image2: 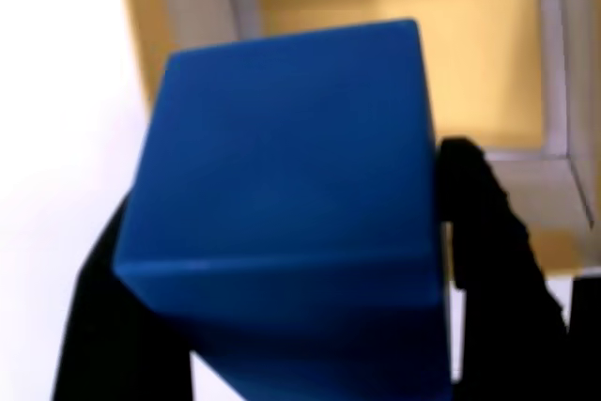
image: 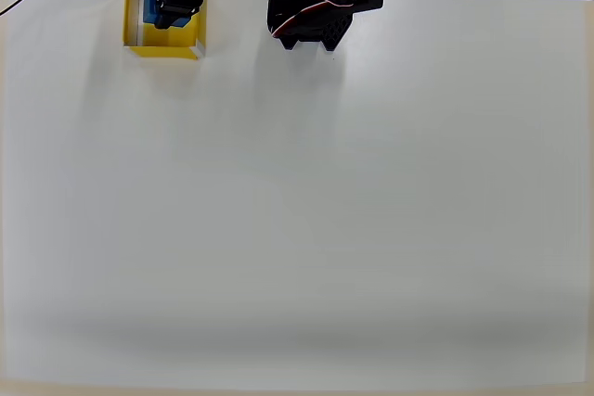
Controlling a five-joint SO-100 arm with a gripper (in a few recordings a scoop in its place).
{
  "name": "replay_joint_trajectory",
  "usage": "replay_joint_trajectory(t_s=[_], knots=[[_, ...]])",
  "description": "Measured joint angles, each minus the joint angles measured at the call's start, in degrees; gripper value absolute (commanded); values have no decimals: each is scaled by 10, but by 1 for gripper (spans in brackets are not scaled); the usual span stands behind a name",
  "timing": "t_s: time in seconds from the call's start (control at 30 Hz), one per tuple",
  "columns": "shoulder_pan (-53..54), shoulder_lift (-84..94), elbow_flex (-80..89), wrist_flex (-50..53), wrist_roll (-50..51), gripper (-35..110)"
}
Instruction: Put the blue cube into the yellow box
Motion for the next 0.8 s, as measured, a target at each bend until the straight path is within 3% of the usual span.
replay_joint_trajectory(t_s=[0.8], knots=[[11,-72,151,-182,-2,21]])
